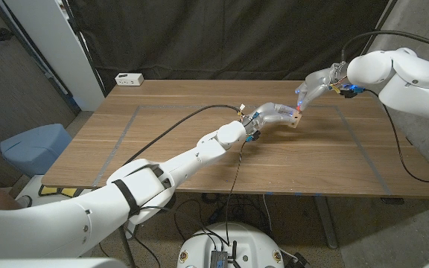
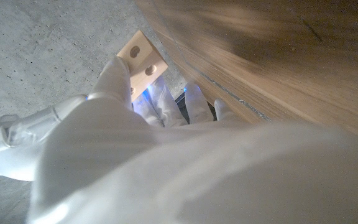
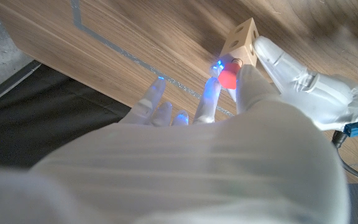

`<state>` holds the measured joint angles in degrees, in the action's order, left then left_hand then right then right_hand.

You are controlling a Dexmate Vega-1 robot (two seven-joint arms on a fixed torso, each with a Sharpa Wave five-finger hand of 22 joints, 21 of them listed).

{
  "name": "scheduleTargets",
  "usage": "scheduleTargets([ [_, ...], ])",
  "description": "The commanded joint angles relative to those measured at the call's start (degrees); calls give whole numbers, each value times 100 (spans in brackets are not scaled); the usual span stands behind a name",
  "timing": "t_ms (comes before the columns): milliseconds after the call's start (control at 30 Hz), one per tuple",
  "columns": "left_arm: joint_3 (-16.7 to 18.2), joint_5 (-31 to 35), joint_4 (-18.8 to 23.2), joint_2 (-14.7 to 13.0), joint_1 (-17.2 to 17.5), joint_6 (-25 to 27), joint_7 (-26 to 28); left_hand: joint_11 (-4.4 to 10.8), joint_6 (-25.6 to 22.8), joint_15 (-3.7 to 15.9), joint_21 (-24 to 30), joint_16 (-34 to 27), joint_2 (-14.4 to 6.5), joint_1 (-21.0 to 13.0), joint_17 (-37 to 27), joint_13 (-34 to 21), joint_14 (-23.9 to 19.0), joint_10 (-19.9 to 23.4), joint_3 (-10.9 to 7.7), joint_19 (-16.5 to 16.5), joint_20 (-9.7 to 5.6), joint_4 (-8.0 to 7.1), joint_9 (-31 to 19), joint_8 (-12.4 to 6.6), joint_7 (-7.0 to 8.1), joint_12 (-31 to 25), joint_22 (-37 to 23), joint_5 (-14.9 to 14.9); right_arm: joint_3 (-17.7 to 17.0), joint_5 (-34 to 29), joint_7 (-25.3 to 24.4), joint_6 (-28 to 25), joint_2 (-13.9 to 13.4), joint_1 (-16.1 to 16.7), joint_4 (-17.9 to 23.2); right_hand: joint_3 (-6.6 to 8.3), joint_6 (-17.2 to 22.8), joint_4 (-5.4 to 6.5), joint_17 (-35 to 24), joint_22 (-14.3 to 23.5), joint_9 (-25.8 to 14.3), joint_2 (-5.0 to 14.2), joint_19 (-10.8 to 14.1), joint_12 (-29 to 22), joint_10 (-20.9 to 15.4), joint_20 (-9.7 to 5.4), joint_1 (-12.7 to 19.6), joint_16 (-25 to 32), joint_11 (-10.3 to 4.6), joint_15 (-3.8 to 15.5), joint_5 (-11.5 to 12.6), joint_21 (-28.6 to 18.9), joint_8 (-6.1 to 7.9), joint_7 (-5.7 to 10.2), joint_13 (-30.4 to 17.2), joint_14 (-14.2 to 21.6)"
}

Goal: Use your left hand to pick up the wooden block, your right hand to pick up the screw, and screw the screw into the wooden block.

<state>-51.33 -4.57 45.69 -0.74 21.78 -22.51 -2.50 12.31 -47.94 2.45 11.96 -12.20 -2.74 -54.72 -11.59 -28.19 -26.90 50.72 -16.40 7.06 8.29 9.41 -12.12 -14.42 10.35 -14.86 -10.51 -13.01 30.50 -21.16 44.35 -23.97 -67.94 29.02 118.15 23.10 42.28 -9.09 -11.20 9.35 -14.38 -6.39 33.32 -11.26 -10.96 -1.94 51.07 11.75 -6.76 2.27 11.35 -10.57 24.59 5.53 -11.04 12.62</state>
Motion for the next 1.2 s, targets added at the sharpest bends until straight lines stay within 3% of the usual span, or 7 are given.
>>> scheduleTargets([
  [33,0,-3,-3,1,-3,-3,-2,-8,-531,302,-7,8,-143,54,-9,-541,-49,73,-103,-18,-6,-74,-14,-32,-125,-57,-10,-41,-16,-14,-105,13,0,56,16,49,90,-9,-3,15,-13,-9,65,-30,-54,-10,67,42,-2,223,29,-36,36,9,-10,63],
  [633,-5,0,55,-20,15,41,-10,-7,-539,305,-7,9,-142,63,-8,-542,-51,76,-103,-18,-7,-79,-14,-34,-135,-57,-10,-41,-66,-96,-296,-48,-52,220,99,132,456,-20,-8,15,20,23,186,-59,-277,-121,163,74,-88,305,19,-49,177,-16,-7,228],
  [1200,-14,13,177,-58,61,109,-1,-8,-538,297,-8,7,-155,60,-10,-538,-55,75,-112,-19,-2,-80,-14,-31,-141,-54,-10,-44,-167,-88,-524,-91,-116,403,196,145,823,39,-21,16,60,91,315,-98,-578,-186,117,127,-151,364,-15,-59,310,-77,-2,436],
])
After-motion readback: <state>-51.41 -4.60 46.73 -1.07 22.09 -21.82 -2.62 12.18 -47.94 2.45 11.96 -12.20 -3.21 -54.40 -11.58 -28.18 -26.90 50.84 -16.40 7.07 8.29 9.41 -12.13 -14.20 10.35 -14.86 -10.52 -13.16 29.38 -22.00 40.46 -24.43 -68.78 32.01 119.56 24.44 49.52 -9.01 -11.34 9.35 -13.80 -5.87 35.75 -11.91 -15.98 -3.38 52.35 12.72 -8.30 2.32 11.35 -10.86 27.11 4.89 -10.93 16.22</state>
